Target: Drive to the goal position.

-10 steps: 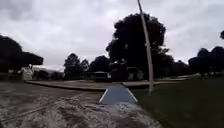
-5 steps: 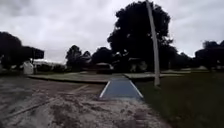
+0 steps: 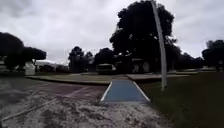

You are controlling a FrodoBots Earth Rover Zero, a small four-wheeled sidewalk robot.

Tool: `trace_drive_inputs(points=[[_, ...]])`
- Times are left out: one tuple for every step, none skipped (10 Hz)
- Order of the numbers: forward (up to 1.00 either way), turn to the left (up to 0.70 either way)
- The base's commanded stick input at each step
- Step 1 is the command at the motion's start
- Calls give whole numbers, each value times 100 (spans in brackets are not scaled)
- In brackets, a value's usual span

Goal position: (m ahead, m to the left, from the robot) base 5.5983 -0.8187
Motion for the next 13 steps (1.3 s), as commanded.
trace_drive_inputs(points=[[50,0],[50,0],[50,-2],[50,-13],[50,-50],[50,-12],[50,-2],[50,0],[50,0],[50,0],[50,0],[50,0],[50,0]])
